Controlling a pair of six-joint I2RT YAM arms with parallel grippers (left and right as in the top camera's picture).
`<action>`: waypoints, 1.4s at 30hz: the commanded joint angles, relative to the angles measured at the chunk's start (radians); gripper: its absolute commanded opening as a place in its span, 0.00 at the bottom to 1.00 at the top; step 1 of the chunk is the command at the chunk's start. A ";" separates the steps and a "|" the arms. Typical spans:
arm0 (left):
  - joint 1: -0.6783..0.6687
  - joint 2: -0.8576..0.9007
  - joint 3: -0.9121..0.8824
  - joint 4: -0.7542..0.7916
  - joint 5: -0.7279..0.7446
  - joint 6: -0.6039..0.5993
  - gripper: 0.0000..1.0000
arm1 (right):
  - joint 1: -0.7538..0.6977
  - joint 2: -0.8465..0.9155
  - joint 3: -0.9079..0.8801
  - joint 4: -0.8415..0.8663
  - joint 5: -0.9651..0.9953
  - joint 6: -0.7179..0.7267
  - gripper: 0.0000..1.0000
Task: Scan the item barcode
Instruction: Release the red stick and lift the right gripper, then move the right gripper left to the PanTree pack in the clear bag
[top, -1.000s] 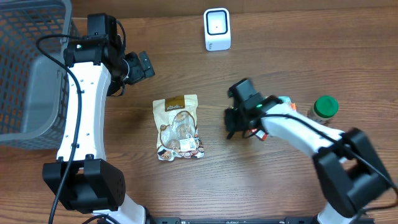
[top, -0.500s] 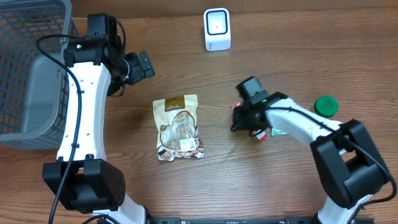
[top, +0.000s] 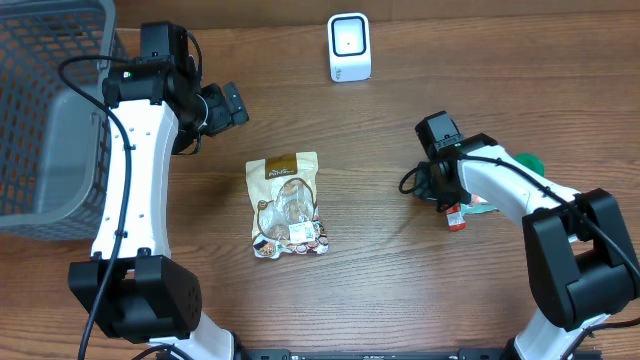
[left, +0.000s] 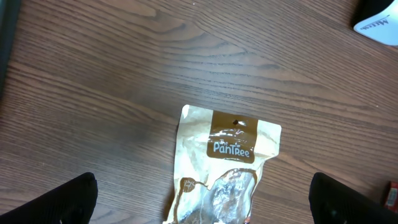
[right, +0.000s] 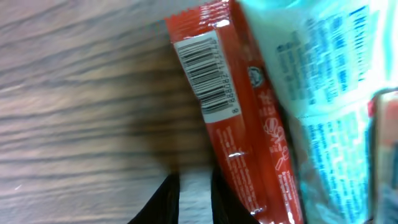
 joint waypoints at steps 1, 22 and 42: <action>-0.006 -0.021 0.013 0.000 -0.003 0.012 0.99 | -0.006 0.017 -0.014 0.010 0.023 -0.003 0.23; -0.006 -0.021 0.013 0.000 -0.003 0.012 1.00 | 0.302 0.019 -0.014 0.366 -0.365 0.008 0.52; -0.006 -0.021 0.013 0.000 -0.003 0.012 1.00 | 0.550 0.037 -0.014 0.756 -0.026 0.008 0.52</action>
